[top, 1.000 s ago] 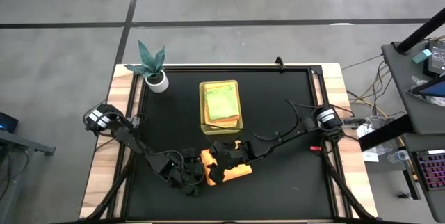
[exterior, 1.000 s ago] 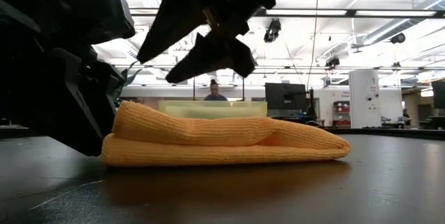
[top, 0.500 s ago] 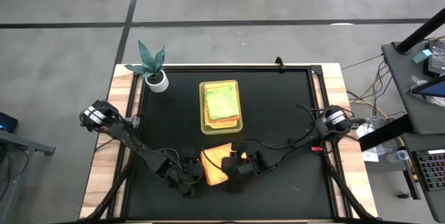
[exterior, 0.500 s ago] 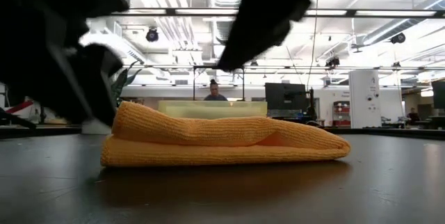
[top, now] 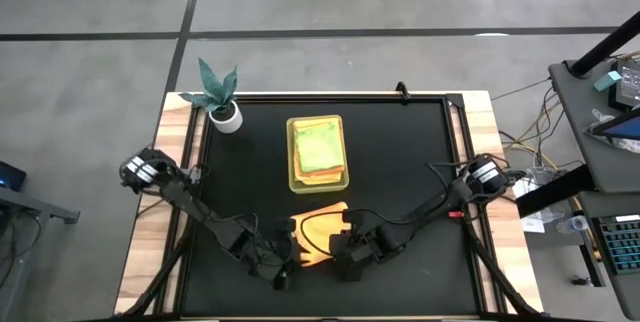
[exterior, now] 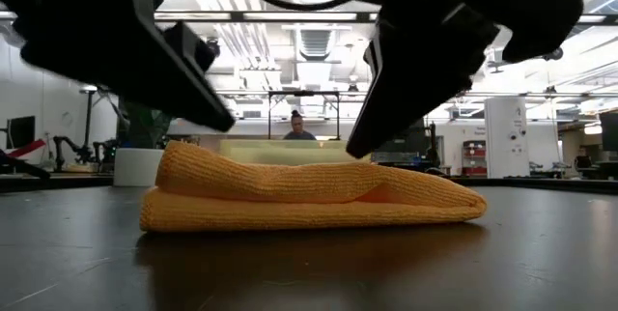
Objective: Fold microfiber towels
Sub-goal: Fold the orange microfiber cloth
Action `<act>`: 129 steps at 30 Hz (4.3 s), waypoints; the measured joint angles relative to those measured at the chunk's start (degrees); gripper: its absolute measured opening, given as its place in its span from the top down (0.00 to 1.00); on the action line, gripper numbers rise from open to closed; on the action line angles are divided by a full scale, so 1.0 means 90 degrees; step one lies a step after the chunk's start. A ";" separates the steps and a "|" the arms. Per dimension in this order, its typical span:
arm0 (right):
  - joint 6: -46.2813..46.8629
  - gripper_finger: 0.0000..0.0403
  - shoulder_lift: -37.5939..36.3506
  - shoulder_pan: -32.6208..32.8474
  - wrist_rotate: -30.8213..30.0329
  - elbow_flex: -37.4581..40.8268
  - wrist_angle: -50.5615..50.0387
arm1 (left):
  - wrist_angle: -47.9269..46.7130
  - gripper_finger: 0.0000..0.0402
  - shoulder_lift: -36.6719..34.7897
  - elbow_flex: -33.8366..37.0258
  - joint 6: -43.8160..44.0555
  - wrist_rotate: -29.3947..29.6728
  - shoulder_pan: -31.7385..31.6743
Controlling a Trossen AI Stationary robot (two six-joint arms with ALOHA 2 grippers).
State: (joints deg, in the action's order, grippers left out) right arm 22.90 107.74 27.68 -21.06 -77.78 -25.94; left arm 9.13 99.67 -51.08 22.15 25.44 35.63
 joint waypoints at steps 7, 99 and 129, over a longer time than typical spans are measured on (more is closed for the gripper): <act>0.0002 0.98 0.0012 0.0005 0.0219 0.0424 0.0656 | 0.0049 0.99 0.0340 0.0043 0.0508 -0.0405 -0.0004; -0.3801 0.98 -0.6296 -0.0121 -0.1161 0.4673 0.3273 | -0.3433 1.00 -0.1049 -0.0199 0.4787 -0.0629 -0.1459; -0.3781 0.98 -0.6296 -0.0121 -0.1161 0.4665 0.3253 | -0.3596 0.55 -0.0638 -0.0259 0.6121 -0.0968 -0.1591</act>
State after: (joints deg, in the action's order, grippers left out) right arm -11.14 51.07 26.59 -31.51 -35.80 3.33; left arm -23.24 93.93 -53.41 77.23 16.73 21.31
